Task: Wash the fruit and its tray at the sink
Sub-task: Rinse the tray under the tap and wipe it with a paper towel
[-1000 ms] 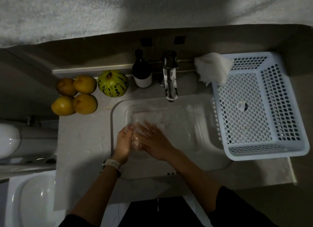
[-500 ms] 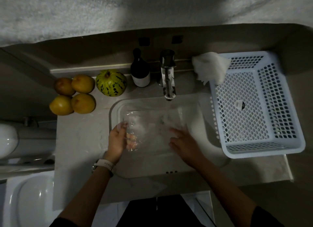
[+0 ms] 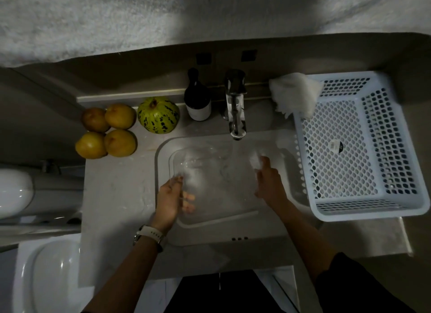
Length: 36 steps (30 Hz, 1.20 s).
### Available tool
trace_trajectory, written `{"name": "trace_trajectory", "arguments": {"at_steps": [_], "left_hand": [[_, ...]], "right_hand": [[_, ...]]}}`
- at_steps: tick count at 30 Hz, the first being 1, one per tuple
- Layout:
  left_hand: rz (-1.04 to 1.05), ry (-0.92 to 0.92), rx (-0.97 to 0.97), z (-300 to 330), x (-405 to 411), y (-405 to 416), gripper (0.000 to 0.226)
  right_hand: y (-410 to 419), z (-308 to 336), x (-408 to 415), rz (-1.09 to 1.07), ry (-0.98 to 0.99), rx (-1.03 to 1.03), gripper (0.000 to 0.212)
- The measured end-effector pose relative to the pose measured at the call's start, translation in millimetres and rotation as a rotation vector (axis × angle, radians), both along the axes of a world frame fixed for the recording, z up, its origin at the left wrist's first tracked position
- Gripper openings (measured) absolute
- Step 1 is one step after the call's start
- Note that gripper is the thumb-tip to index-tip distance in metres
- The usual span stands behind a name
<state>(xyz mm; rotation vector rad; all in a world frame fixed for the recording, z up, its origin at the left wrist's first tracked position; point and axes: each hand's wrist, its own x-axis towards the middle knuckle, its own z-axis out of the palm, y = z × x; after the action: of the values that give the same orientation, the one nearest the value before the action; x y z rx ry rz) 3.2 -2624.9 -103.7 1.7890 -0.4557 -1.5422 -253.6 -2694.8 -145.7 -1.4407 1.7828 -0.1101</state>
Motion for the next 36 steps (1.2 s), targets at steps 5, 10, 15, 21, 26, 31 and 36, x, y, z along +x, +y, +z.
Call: {"name": "trace_trajectory", "arguments": {"at_steps": [5,10,15,21,26,31,36], "left_hand": [[-0.042,-0.016,0.002,4.8,4.7,2.9,0.028],[-0.092,-0.021,0.019,10.7,9.5,-2.1,0.027],[-0.150,0.029,0.061,12.4,1.9,-4.7,0.029],[-0.120,0.148,0.096,11.8,-8.5,-7.6,0.027],[-0.110,0.083,0.084,13.5,-7.6,-8.7,0.034],[-0.109,0.019,0.050,14.6,11.4,-2.5,0.033],[-0.094,-0.001,0.024,12.2,12.1,-3.7,0.031]], "right_hand": [[-1.4,-1.1,-1.5,0.041,0.321,-0.247,0.031],[-27.9,6.6,11.3,0.196,0.183,-0.154,0.046],[-54.1,10.5,45.6,0.582,0.356,-0.222,0.032],[-63.2,20.5,93.7,0.650,0.248,-0.106,0.053],[-72.3,23.8,98.9,0.650,0.213,-0.066,0.055],[-74.0,17.5,49.2,0.533,0.339,-0.048,0.047],[-58.0,10.9,15.6,0.048,0.041,0.001,0.025]]}}
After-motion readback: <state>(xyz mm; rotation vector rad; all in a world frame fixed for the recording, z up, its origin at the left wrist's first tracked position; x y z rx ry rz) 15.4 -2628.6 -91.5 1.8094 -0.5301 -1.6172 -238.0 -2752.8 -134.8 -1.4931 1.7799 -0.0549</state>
